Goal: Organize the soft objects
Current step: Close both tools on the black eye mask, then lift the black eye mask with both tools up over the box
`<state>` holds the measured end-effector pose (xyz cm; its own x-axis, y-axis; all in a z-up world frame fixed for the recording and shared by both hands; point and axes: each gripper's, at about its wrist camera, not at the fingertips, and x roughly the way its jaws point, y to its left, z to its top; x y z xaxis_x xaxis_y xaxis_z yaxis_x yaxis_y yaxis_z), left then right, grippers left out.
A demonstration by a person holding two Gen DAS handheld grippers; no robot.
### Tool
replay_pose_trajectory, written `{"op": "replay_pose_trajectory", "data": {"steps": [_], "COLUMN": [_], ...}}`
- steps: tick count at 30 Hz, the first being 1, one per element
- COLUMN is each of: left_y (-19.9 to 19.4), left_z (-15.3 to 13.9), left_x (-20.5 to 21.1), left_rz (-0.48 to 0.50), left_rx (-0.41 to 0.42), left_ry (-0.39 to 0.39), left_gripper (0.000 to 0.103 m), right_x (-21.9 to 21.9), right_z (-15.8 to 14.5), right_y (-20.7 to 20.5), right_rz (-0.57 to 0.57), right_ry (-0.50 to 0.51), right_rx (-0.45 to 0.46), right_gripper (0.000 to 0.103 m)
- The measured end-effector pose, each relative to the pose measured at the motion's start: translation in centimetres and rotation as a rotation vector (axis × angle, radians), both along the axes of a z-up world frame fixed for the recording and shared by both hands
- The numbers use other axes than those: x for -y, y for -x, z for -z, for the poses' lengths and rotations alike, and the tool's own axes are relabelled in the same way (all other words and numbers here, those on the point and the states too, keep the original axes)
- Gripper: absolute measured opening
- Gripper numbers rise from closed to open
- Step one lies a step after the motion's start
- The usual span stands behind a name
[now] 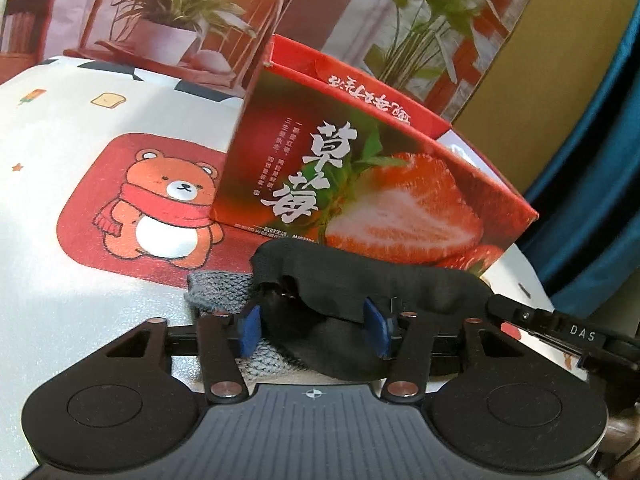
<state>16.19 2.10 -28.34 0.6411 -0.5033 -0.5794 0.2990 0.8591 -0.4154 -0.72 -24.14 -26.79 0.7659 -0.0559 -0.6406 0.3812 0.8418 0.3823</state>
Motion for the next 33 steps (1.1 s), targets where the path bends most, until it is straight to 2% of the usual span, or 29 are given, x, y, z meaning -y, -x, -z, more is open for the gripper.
{"op": "replay_pose_trajectory", "data": {"steps": [3, 5, 7, 15, 22, 28, 33], "left_y": [0.3, 0.4, 0.6, 2.6, 4.1, 3.5, 1.5], "left_z": [-0.5, -0.8, -1.2, -4.5, -8.9, -12.3, -14.3], "left_x": [0.2, 0.5, 0.5, 1.6, 1.4, 1.5, 2.7], "left_rz": [-0.005, -0.011, -0.008, 0.019, 0.033, 0.021, 0.001], "left_rx": [0.020, 0.038, 0.059, 0.216, 0.360, 0.461, 0.521], "left_ry": [-0.030, -0.062, -0.064, -0.112, -0.115, -0.083, -0.078], "left_gripper": [0.035, 0.016, 0.011, 0.009, 0.009, 0.009, 0.009], "right_x": [-0.1, -0.1, 0.0, -0.3, 0.2, 1.2, 2.6], "right_z": [-0.3, -0.4, -0.6, -2.2, -5.2, -8.5, -10.9], "right_y": [0.0, 0.1, 0.1, 0.4, 0.7, -0.3, -2.9], "right_rz": [-0.003, -0.003, -0.002, -0.020, -0.016, -0.019, -0.031], "right_ry": [0.005, 0.005, 0.002, 0.011, 0.031, 0.053, 0.093], "right_rx": [0.009, 0.016, 0.024, 0.086, 0.180, 0.272, 0.317], "right_gripper": [0.006, 0.006, 0.006, 0.004, 0.004, 0.004, 0.004]}}
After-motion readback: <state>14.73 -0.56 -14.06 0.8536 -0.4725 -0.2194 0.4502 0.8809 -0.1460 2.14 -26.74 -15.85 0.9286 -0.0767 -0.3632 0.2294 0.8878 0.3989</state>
